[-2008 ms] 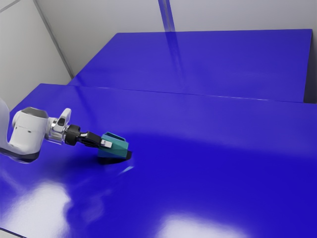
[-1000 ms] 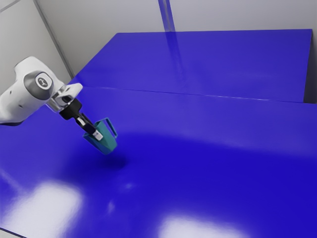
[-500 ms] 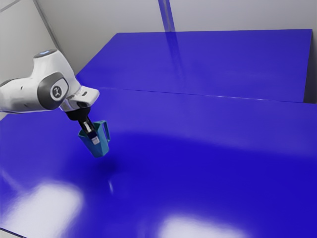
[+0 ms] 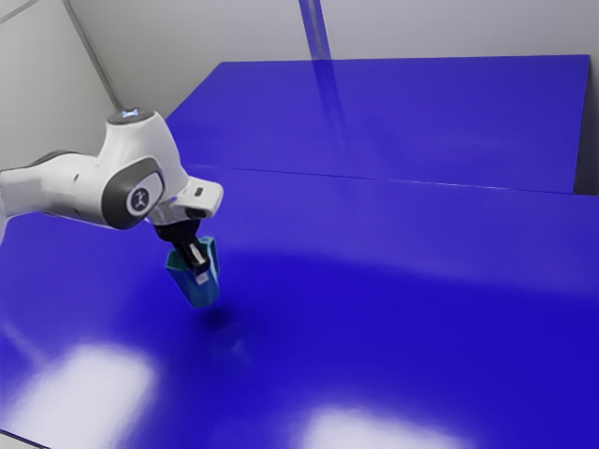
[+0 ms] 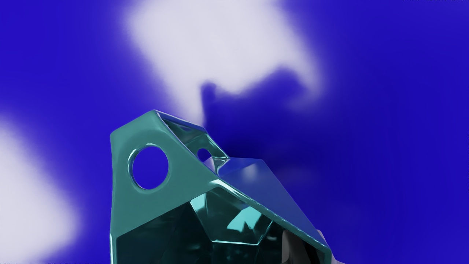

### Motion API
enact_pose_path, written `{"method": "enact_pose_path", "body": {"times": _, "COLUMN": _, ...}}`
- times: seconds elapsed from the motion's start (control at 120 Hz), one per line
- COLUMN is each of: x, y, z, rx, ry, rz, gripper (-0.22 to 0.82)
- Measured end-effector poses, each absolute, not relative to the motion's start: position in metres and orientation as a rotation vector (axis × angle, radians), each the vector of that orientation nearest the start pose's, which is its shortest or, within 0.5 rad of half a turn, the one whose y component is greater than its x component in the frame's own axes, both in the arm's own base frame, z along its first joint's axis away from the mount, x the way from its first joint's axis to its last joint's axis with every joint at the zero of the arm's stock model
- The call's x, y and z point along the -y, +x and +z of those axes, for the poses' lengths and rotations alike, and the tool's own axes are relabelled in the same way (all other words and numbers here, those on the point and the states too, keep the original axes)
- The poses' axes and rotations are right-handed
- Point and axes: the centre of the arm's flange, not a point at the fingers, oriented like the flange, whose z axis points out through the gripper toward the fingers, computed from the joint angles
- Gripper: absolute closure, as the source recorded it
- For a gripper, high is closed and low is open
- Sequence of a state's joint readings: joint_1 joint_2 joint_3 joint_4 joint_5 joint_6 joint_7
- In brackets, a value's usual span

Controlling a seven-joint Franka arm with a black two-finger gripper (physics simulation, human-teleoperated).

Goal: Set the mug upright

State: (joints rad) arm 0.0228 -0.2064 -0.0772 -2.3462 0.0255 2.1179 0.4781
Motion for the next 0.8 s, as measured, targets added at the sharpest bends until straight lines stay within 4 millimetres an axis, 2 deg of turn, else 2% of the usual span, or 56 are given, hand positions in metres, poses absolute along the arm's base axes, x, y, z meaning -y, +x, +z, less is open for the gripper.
{"method": "enact_pose_path", "body": {"times": 0.392, "x": 0.045, "y": 0.465, "z": 0.386, "rx": -0.675, "ry": -2.969, "rz": -0.033, "gripper": 0.78}}
{"method": "enact_pose_path", "body": {"times": 0.8, "x": 0.062, "y": 0.471, "z": 0.371, "rx": -0.554, "ry": -2.966, "rz": -0.110, "gripper": 0.78}}
